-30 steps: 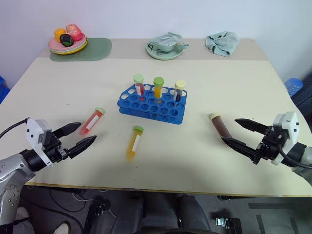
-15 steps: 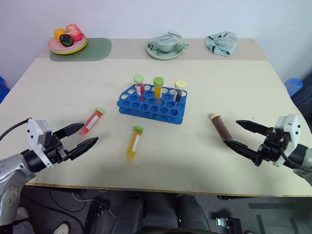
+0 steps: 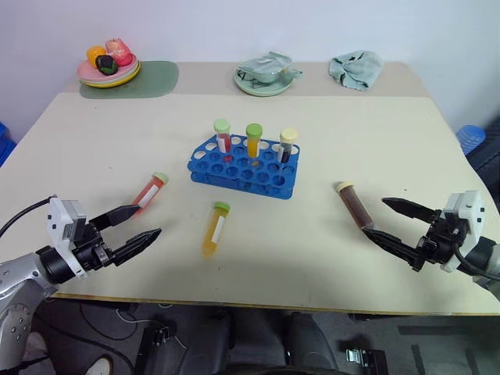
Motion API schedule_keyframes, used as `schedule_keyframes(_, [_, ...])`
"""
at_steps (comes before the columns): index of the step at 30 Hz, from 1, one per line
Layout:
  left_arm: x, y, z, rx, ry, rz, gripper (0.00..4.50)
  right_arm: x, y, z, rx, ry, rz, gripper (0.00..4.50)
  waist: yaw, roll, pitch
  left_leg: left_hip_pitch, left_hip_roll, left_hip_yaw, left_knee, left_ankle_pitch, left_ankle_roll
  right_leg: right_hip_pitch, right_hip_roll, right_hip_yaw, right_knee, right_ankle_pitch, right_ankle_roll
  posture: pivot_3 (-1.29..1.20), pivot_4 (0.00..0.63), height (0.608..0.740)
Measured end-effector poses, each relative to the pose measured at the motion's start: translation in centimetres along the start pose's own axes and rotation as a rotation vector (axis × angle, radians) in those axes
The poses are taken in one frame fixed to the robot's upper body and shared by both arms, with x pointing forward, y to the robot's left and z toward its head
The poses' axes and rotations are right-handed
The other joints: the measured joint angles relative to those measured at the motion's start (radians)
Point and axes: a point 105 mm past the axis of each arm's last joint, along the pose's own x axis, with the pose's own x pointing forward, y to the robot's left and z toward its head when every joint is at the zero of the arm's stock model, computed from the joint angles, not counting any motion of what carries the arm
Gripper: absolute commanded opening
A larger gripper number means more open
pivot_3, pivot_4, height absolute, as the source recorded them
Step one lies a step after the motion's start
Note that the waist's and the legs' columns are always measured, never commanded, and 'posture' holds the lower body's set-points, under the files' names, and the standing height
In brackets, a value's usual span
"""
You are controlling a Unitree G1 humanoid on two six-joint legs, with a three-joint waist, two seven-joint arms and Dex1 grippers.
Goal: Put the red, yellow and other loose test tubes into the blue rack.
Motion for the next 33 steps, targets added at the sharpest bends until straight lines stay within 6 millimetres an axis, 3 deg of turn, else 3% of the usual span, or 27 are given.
schedule_keyframes(16, [0.1,-0.3,0.2,0.000,-0.005,-0.016,4.09,-0.4,0.0,-0.7,0.018,0.014,0.000,4.48,0.000,0.000,0.000,0.000,0.000,0.000,0.000,0.000,0.000,0.000,0.000,0.000,0.000,0.000,0.000,0.00,0.150,0.740])
schedule_keyframes(21, [0.7,-0.7,1.0,0.010,-0.037,-0.065,4.09,-0.3,-1.1,-0.6,0.060,0.114,-0.052,4.48,0.002,0.000,0.000,0.000,0.000,0.000,0.000,0.000,0.000,0.000,0.000,0.000,0.000,0.000,0.000,0.00,0.150,0.740])
schedule_keyframes(28, [3.2,-1.6,1.9,0.023,-0.073,-0.149,4.09,3.3,-3.8,3.2,0.075,0.273,-0.157,4.48,-0.003,0.000,0.000,-0.002,0.001,0.004,0.000,0.000,0.000,-0.004,0.001,0.003,0.000,0.001,-0.001,0.00,0.150,0.740])
schedule_keyframes(33, [4.5,-2.2,1.9,0.002,-0.087,-0.181,4.09,6.4,-5.5,4.8,0.210,0.412,-0.198,4.48,-0.003,0.001,0.000,-0.011,0.001,0.005,0.002,0.000,0.000,-0.013,0.001,0.003,0.001,0.001,-0.001,0.00,0.150,0.740])
